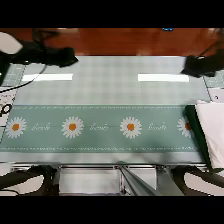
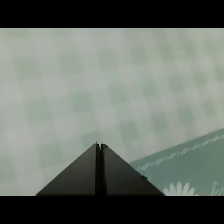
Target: Fold the shirts.
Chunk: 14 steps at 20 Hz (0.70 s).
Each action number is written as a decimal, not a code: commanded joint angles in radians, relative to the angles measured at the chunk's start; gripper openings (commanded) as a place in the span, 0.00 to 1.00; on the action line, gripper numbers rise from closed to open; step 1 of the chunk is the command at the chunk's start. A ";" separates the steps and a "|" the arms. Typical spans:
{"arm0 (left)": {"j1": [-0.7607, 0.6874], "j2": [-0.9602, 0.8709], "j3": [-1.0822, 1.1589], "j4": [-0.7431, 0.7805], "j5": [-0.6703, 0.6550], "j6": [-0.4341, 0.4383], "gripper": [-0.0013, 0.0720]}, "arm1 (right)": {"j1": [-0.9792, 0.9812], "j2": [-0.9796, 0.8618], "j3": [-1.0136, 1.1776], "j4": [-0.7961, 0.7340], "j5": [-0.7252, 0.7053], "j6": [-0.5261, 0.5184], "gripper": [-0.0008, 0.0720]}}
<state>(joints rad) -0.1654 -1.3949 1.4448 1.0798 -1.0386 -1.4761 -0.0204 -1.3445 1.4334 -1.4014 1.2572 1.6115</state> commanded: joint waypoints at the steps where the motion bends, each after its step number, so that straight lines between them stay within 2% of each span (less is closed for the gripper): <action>1: -0.031 -0.119 0.044 0.130 -0.163 -0.077 0.04 | 0.220 -0.141 0.007 -0.325 0.048 0.072 0.04; 4: -0.008 -0.116 0.043 0.136 -0.148 -0.077 0.04 | 0.214 -0.171 0.006 -0.281 0.055 0.078 0.04; 6: 0.005 -0.117 0.042 0.172 -0.149 -0.081 0.04 | 0.214 -0.172 0.006 -0.283 0.028 0.123 0.04; 9: 0.009 -0.103 0.028 0.178 -0.178 -0.082 0.04 | 0.215 -0.171 0.006 -0.280 0.016 0.127 0.04; 14: 0.011 -0.079 -0.030 0.182 -0.153 -0.081 0.04 | 0.215 -0.171 0.006 -0.281 0.035 0.134 0.04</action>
<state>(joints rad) -0.1577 -1.4776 1.4330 1.2533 -1.1931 -1.5562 0.1917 -1.5139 1.4395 -1.6764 1.2747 1.7370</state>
